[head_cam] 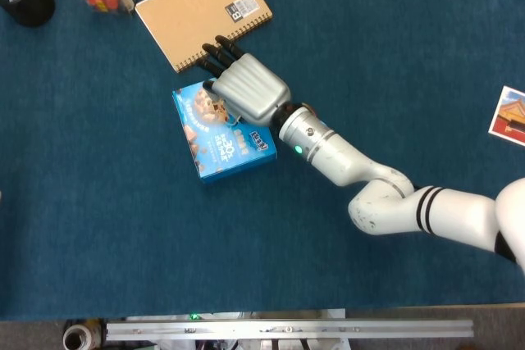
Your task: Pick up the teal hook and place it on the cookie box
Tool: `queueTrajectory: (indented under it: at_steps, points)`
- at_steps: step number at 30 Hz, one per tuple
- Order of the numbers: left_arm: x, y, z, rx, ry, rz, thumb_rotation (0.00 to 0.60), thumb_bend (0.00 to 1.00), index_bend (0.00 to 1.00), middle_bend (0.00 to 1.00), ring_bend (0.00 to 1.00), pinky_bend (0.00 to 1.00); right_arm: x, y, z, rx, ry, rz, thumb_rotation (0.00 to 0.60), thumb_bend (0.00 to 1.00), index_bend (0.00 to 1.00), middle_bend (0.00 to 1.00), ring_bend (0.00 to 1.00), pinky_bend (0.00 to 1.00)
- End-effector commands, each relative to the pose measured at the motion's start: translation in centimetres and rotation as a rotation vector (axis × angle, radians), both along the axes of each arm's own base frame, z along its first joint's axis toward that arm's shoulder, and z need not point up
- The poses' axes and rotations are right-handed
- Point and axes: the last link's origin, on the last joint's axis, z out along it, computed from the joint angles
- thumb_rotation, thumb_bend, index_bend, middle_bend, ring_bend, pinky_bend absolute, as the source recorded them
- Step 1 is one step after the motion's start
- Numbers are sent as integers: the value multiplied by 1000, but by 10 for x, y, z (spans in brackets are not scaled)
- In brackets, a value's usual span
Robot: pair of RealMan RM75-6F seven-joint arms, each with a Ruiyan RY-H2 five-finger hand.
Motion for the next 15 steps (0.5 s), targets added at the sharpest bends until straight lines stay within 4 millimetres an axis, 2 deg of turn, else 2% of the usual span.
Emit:
queueTrajectory:
  at_steps: [1, 13, 15]
  points:
    - [-1, 0, 0, 1, -1, 2, 600, 213, 0, 45, 83, 67, -1, 0, 3, -2, -5, 3, 600, 440, 467, 168, 0, 0]
    - [1, 1, -2, -8, 0, -4, 600, 213, 0, 45, 83, 66, -10, 3, 8, -2, 19, 18, 600, 441, 455, 168, 0, 0]
    - [1, 1, -2, -10, 1, -4, 600, 213, 0, 45, 83, 66, -13, 3, 8, -1, 24, 16, 600, 415, 452, 167, 0, 0]
